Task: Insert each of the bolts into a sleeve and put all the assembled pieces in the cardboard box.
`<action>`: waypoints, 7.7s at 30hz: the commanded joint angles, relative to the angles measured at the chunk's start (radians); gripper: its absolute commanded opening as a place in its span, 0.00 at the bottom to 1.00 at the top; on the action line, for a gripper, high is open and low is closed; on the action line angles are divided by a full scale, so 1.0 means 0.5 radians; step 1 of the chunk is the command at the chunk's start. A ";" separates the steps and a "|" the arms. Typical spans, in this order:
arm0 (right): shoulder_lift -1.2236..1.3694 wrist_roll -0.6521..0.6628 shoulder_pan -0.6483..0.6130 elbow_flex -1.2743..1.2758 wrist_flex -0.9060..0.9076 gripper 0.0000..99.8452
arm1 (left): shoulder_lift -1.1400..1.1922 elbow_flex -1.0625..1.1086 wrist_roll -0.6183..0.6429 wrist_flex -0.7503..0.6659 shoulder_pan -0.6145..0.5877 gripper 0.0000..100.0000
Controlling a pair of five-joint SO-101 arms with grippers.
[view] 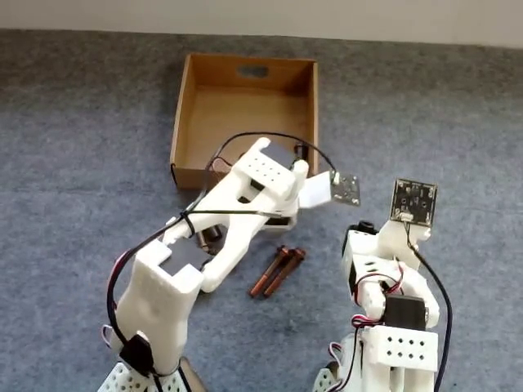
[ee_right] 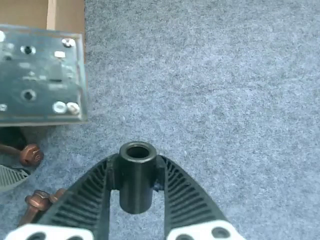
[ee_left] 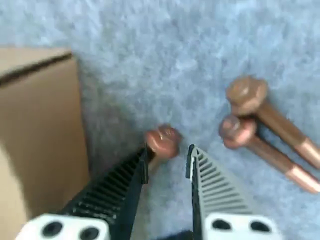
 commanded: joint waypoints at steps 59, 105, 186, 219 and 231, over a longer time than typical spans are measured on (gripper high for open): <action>-0.029 -0.006 0.017 -0.014 0.008 0.01 | -0.106 -0.121 0.736 0.012 -0.198 0.17; -0.029 -0.006 0.017 -0.014 0.008 0.01 | -0.269 0.367 0.574 -0.196 -0.038 0.01; -0.017 -0.021 -0.931 -0.155 -1.128 0.01 | -3.242 1.895 1.939 -1.537 -0.707 0.01; -0.026 -0.006 -1.011 0.299 -1.880 0.01 | -3.211 2.337 2.206 -2.618 -0.069 0.01; -0.026 -0.006 -1.005 0.302 -1.877 0.01 | -2.816 2.202 2.209 -2.615 0.023 0.01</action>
